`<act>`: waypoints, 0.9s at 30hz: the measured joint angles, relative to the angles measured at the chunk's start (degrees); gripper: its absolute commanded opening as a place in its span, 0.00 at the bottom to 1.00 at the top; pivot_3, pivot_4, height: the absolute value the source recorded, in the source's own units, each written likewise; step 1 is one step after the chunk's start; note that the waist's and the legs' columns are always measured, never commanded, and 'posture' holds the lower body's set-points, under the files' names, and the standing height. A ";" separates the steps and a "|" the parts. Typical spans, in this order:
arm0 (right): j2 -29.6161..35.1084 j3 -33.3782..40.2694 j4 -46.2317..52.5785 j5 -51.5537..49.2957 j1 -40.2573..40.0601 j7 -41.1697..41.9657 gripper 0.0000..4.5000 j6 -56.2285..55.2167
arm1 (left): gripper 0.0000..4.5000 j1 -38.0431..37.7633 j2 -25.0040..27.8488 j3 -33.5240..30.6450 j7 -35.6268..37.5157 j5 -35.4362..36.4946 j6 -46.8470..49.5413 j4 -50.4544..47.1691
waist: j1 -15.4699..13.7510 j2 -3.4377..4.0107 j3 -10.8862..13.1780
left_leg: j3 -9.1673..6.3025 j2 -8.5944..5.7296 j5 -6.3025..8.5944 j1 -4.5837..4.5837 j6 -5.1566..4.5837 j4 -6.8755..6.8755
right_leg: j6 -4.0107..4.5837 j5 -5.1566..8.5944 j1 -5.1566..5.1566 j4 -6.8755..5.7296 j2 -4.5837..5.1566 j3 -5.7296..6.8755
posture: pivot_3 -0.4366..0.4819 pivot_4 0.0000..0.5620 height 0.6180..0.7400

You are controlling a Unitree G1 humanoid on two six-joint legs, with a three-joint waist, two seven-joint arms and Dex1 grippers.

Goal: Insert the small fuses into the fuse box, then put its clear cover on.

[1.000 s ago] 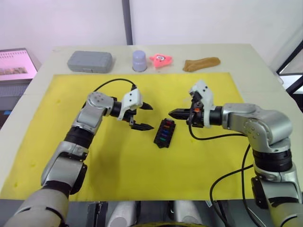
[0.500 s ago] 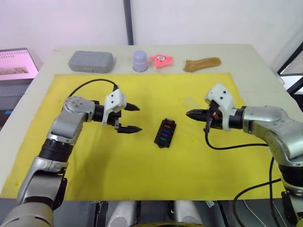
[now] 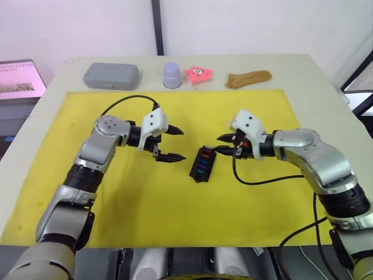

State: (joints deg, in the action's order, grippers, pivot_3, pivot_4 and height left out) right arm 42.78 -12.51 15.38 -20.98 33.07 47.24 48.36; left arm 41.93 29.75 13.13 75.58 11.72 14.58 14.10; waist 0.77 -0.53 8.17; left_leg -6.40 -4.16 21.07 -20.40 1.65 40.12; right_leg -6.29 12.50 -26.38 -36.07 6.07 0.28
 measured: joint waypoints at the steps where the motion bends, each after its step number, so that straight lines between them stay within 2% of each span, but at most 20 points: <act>1: -0.53 -0.35 -0.43 0.01 0.43 0.07 0.39 0.28 | 1.00 0.11 -0.32 0.23 -0.01 -0.04 -0.06 0.48 | -0.01 0.00 0.00 | 0.00 0.00 0.00 -0.02 0.00 0.00 | 0.00 0.00 -0.02 0.00 0.00 0.00 | 0.48 0.27 1.00; 17: -3.14 -1.60 -3.38 1.31 2.24 0.47 0.39 1.22 | 1.00 0.49 -0.20 0.71 -0.15 -0.49 -0.45 0.82 | 0.02 0.00 0.00 | -0.01 0.00 0.00 0.00 0.00 0.00 | 0.00 0.00 -0.01 0.00 0.00 0.00 | 0.48 0.27 1.00; 20: -3.50 -1.78 -3.53 1.69 2.27 0.54 0.20 1.31 | 1.00 0.49 0.27 0.71 -0.17 -0.49 -0.44 0.75 | 0.03 0.00 0.00 | -0.02 0.00 0.00 0.00 0.00 0.00 | 0.00 0.00 -0.01 0.00 0.00 0.00 | 0.48 0.27 1.00; 22: -3.62 -2.26 -3.94 1.72 2.27 0.75 0.01 1.62 | 1.00 0.48 0.54 0.70 -0.18 -0.50 -0.44 0.76 | 0.00 0.00 0.00 | -0.01 -0.01 0.00 -0.01 0.00 0.01 | 0.00 0.00 -0.01 0.00 0.00 0.00 | 0.48 0.27 1.00; 27: -3.71 -2.43 -3.97 1.45 3.26 1.33 0.01 4.04 | 1.00 0.49 0.70 0.70 -0.28 -0.51 -0.50 0.83 | 0.01 0.00 0.00 | -0.02 0.00 0.00 -0.01 0.00 0.00 | 0.00 0.00 -0.01 0.00 0.00 0.00 | 0.48 0.27 1.00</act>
State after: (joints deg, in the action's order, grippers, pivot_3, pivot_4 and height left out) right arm 39.07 -14.94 11.41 -19.53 36.33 48.57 52.40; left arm 42.42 30.45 13.84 75.30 11.21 14.08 14.93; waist 0.78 -0.53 8.17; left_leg -6.42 -4.16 21.07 -20.41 1.65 40.12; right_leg -6.30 12.50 -26.39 -36.07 6.07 0.28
